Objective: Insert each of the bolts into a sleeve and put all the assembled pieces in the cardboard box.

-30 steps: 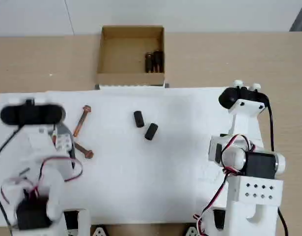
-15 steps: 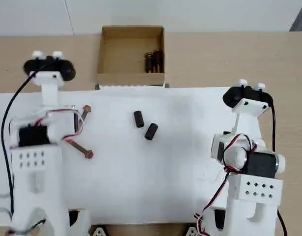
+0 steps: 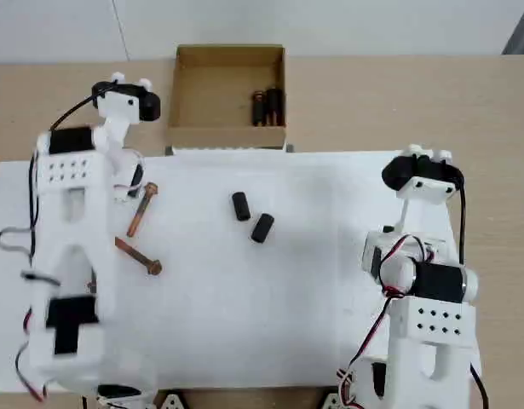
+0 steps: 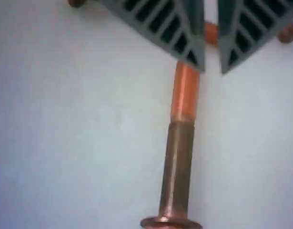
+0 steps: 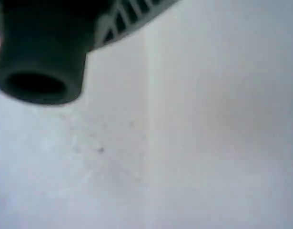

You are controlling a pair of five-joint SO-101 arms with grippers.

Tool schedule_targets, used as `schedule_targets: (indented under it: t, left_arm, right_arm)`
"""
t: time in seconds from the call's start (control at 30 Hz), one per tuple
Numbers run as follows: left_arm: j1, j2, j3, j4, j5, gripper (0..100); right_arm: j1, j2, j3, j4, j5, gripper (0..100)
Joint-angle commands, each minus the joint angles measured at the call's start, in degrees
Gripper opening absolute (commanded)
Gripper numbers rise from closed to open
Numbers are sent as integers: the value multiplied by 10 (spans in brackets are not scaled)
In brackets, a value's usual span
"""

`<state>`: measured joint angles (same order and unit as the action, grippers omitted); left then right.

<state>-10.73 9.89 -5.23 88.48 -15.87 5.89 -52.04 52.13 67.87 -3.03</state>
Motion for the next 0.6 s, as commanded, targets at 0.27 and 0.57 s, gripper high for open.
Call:
schedule_targets:
  t: [0.27, 0.57]
  left_arm:
    - [-2, 219, -292, 113, -8, 71]
    - [1, 277, -323, 120, -42, 88]
  right_arm:
    - [4, -7, 24, -45, -4, 4]
    - [4, -7, 24, -45, -5, 4]
